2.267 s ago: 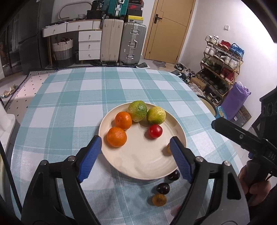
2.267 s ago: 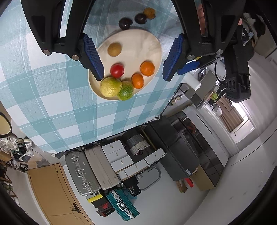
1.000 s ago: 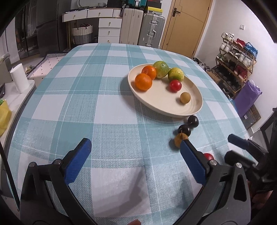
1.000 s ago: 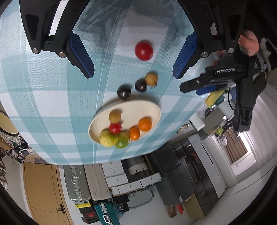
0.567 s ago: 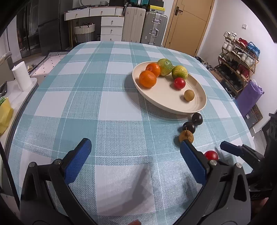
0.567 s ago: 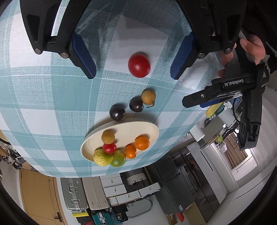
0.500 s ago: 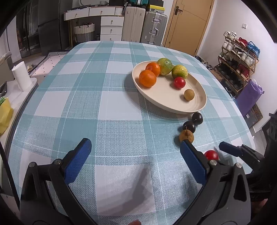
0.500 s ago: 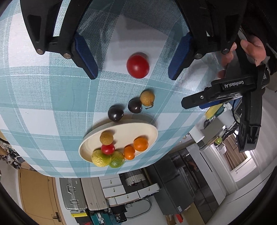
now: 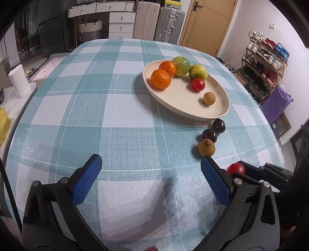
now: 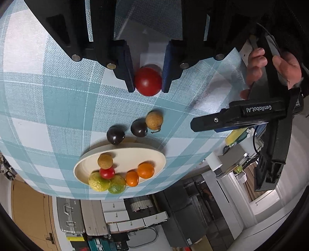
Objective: Organize fruits
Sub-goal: 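Grasp the second red tomato with the right tool and lift it, then grasp the wrinkled brown fruit with the left tool while the right tool holds the tomato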
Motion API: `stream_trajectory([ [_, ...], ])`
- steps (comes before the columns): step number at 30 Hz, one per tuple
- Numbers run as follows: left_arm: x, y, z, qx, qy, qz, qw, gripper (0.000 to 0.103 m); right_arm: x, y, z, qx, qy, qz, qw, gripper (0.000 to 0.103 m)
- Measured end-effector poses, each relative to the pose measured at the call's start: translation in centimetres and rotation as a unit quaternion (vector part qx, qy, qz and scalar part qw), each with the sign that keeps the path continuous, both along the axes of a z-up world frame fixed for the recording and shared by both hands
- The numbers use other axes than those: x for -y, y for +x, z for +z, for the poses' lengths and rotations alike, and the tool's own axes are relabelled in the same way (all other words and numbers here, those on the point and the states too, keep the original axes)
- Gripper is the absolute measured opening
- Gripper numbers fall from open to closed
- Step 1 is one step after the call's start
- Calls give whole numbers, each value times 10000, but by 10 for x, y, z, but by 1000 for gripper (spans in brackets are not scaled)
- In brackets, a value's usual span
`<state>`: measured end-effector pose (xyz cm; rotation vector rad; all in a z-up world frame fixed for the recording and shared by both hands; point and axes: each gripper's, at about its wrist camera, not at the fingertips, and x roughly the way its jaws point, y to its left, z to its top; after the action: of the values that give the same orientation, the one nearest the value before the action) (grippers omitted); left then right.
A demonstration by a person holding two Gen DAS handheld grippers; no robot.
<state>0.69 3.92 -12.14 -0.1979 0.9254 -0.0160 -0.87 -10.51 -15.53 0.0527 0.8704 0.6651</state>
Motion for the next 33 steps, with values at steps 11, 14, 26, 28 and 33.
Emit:
stream_trajectory([
  [11,27,19,-5,-145,-16,-380,9992,102,28,11,14,147,413,-310,9986,28],
  [14,37,24,-6,-138,29,-494,9987,102,40,17,15,157,595,-419,9972,28],
  [26,57,37,-11,-77,131,-805,9966,95,73,27,10,15,1041,-635,9925,28],
  [28,58,37,-11,-45,82,-898,9959,92,75,27,9,17,1066,-654,9921,28],
  [33,57,38,-13,-31,-124,-1068,9942,74,78,28,9,29,1077,-700,9917,28],
])
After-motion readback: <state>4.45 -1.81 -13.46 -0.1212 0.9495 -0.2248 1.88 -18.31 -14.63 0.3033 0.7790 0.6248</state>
